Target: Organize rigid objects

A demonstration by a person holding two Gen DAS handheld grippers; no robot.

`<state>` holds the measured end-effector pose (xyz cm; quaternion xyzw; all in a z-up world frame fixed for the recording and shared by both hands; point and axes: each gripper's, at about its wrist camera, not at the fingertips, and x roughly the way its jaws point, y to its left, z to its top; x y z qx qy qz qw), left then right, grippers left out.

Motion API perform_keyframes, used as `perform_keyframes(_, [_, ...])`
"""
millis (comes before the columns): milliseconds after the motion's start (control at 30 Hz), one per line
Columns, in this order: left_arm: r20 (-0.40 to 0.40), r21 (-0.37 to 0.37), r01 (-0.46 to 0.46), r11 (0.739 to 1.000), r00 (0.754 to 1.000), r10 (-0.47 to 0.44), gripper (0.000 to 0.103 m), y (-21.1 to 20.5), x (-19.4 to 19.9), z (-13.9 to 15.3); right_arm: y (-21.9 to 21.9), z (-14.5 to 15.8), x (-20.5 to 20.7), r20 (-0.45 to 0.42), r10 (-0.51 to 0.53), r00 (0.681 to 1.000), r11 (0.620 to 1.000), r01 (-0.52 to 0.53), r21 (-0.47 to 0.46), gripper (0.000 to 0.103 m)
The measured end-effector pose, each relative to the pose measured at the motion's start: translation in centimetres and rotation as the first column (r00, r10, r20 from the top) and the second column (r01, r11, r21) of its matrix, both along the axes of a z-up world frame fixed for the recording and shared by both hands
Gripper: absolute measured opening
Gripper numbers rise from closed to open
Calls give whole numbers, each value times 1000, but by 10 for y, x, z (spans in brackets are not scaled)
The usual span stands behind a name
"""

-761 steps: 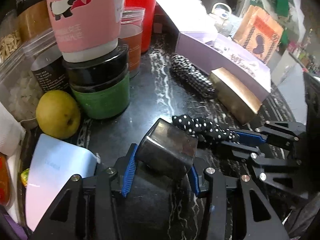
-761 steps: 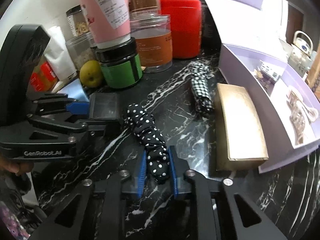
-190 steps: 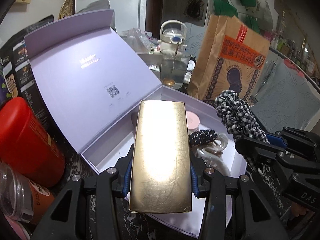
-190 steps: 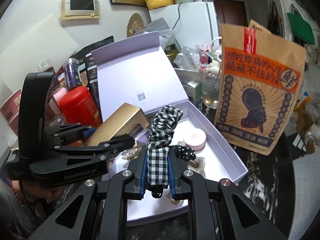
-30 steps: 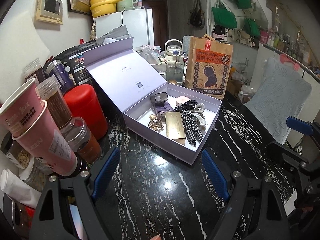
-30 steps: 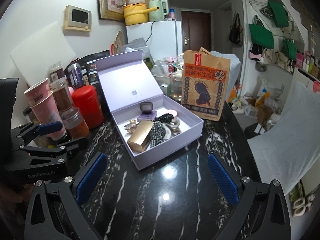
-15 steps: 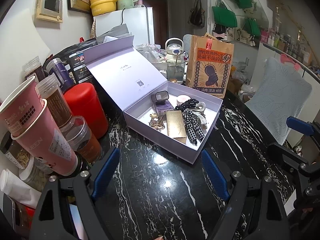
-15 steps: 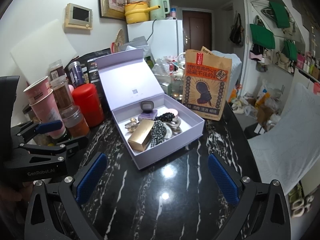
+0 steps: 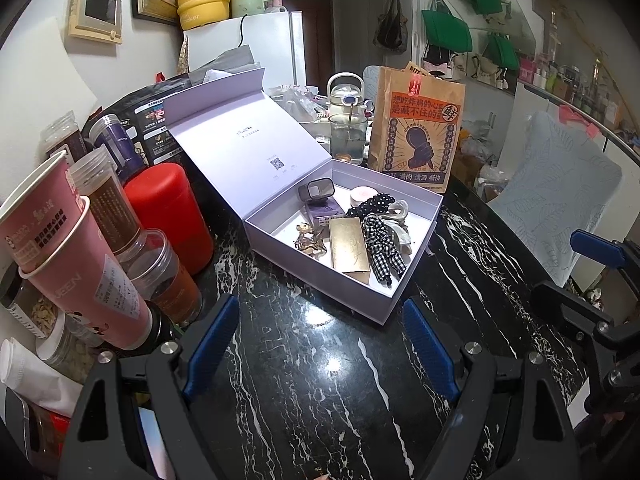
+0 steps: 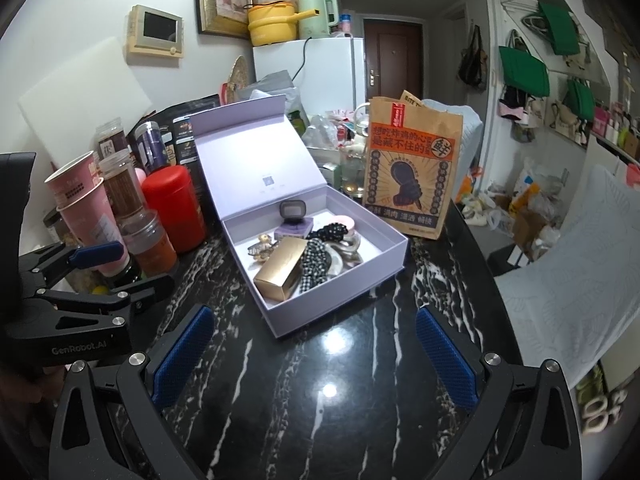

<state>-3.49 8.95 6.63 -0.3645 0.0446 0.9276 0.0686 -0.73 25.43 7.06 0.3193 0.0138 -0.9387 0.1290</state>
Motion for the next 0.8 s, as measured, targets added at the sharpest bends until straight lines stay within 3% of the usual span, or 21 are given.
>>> perform_keyframes(800, [18, -14, -4, 1000, 1000, 4, 84, -2, -2, -1, 3, -3, 0, 14, -2, 1000, 1000, 2, 6, 103])
